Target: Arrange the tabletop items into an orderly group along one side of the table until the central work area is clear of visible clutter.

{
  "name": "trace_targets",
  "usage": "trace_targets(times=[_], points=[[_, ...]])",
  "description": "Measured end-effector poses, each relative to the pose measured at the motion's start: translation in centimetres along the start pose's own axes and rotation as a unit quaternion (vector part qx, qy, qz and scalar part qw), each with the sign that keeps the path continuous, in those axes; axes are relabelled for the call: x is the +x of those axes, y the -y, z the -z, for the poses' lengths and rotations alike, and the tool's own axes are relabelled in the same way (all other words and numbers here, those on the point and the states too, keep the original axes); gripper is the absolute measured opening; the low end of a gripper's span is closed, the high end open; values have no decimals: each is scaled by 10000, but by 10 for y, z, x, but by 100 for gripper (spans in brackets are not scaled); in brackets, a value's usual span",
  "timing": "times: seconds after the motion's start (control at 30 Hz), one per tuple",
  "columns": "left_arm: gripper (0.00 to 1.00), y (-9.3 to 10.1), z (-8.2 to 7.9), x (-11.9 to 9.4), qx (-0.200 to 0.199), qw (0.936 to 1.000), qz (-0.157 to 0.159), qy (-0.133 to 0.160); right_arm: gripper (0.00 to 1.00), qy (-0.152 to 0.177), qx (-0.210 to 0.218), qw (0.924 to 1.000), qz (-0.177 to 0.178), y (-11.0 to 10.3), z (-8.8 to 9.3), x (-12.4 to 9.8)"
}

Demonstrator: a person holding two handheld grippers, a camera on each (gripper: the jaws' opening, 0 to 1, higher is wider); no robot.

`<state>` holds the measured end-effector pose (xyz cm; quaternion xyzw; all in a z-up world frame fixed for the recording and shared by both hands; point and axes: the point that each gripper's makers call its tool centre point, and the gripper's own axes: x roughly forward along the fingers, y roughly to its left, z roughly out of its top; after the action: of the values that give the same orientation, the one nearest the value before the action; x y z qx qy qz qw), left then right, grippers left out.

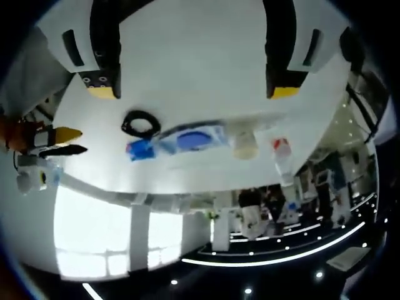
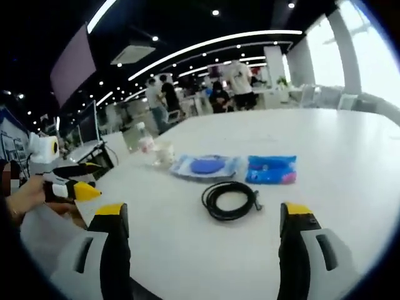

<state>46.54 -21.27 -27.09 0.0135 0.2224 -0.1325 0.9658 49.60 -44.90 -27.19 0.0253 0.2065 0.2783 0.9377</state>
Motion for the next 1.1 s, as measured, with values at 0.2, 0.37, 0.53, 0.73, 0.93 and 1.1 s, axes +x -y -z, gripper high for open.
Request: trace_targets(times=[0.2,0.37,0.53,0.73,0.93,1.1], points=[[93,-2,1,-1,12,10000,-45,-12,99,-71,24,10000,21,0,3,-1],[93,-3,3,-1,1,10000,-69,-43,99,-114,45,9999,41,0,6,-3],[94,-4,3,-2,2,9999,-107,-26,99,-79,38,9999,49,0,4,-4],[93,-7,4,-3,-74,9999,-138,-32,99,-86,-59,9999,89,1,4,-4],[93,-7,5,-3,-68,9999,-137,-56,99,-88,-19,9999,123,3,4,-5],[93,-8,6,-3,-84,9998,-165,-81,99,-34,-28,9999,157,5,1,-5]])
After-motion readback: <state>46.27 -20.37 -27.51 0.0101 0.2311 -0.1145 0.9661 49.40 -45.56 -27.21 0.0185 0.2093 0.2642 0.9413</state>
